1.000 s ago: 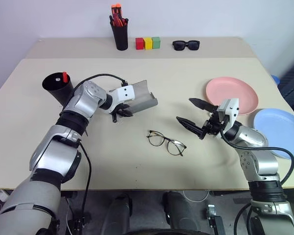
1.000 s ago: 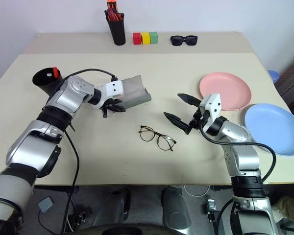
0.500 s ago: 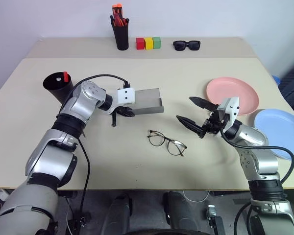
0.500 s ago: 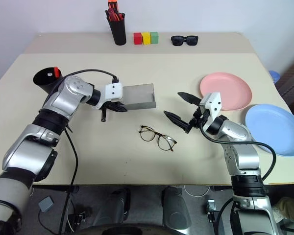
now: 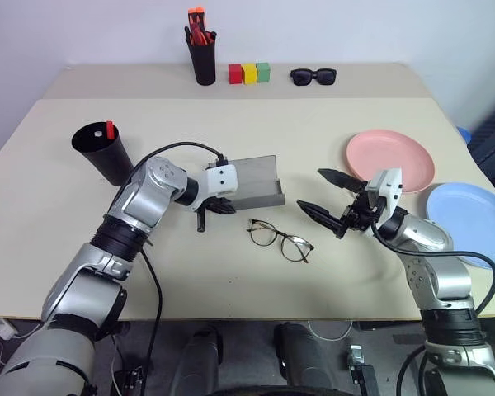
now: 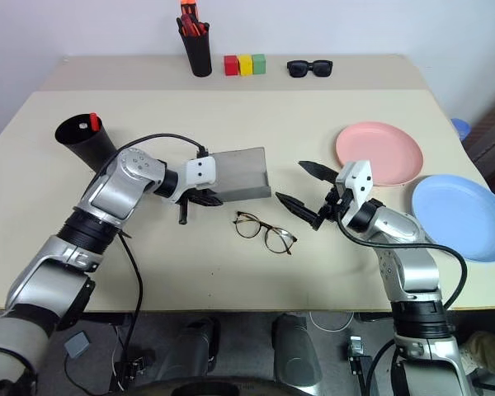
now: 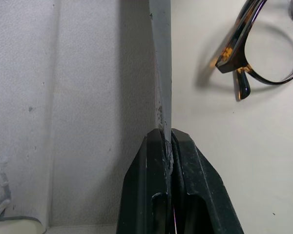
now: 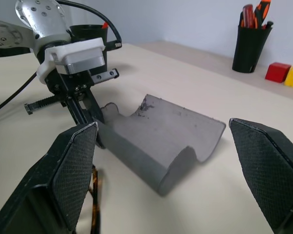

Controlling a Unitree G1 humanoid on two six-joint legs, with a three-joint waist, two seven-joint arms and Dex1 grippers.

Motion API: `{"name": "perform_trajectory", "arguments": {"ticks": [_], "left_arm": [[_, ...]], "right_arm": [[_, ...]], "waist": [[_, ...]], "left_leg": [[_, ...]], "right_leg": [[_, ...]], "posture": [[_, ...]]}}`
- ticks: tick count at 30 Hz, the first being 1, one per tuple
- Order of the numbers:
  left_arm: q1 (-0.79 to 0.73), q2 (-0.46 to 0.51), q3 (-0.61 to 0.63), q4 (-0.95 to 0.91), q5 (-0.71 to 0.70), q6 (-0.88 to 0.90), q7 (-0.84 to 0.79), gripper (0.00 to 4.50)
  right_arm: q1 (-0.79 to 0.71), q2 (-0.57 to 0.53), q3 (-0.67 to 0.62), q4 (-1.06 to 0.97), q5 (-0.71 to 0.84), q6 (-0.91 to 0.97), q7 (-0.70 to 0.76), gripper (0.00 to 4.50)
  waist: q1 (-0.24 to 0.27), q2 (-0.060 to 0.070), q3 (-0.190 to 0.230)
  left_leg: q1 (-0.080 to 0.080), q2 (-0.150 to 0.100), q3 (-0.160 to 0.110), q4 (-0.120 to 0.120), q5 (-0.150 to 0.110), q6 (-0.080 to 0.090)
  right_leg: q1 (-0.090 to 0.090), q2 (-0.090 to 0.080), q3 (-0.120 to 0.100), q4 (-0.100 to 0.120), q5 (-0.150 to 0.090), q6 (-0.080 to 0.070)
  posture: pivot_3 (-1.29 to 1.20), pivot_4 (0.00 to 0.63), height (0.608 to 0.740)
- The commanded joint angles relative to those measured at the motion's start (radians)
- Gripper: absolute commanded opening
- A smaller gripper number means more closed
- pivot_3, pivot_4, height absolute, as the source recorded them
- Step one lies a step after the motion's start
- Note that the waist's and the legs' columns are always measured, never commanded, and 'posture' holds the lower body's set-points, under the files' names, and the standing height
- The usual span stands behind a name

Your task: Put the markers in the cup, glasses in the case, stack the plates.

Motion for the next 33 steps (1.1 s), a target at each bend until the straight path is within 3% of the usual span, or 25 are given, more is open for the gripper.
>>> {"name": "perform_trajectory", "arguments": {"ticks": [1,8,11,18,30,33], "left_arm": [[0.003,0.013,0.004,-0.050,-0.002,0.010,0.008,0.04],[0.010,0.025,-0.009,-0.047,0.001,-0.002,0.009,0.04],[0.009,0.029,-0.013,-0.045,-0.001,-0.009,0.002,0.93],[-0.001,0.023,-0.007,-0.027,-0.007,-0.032,0.006,4.43],[-0.001,0.058,0.116,-0.109,-0.121,-0.067,0.006,4.47],[0.044,0.050,0.209,-0.164,-0.199,-0.144,0.041,4.47]], "right_arm": [[0.003,-0.021,-0.017,-0.045,0.019,0.000,0.008,4.46],[0.025,-0.034,-0.016,-0.074,0.032,0.017,0.009,4.46],[0.029,-0.040,-0.016,-0.083,0.034,0.024,0.005,4.46],[0.027,-0.057,-0.018,-0.108,0.032,0.055,-0.009,4.46],[0.029,-0.161,-0.031,-0.075,0.032,0.087,0.060,4.46],[0.026,-0.185,-0.034,-0.056,0.030,0.082,0.088,4.46]], "waist": [[0.000,0.000,0.000],[0.000,0.000,0.000],[0.000,0.000,0.000],[0.001,0.000,0.000],[0.001,0.000,0.000],[0.001,0.000,0.000]], "left_leg": [[0.000,0.000,0.000,0.000,0.000,0.000],[0.000,0.000,0.000,0.000,0.000,0.000],[0.000,0.000,0.000,0.000,0.000,0.000],[0.000,0.000,0.000,0.000,0.000,0.000],[0.000,0.000,0.000,0.000,0.000,0.000],[0.000,0.000,0.000,0.001,0.000,0.000]], "right_leg": [[0.000,0.000,0.000,0.000,0.000,0.000],[0.000,0.000,0.000,0.000,0.000,0.000],[0.000,0.000,0.000,0.000,0.000,0.000],[0.000,0.000,0.000,0.000,0.000,0.000],[0.000,0.000,0.000,0.000,0.000,0.000],[0.000,0.000,0.000,0.000,0.000,0.000]], "posture": [[0.00,0.150,0.740],[0.00,0.150,0.740],[0.00,0.150,0.740],[0.00,0.150,0.740],[0.00,0.150,0.740],[0.00,0.150,0.740]]}}
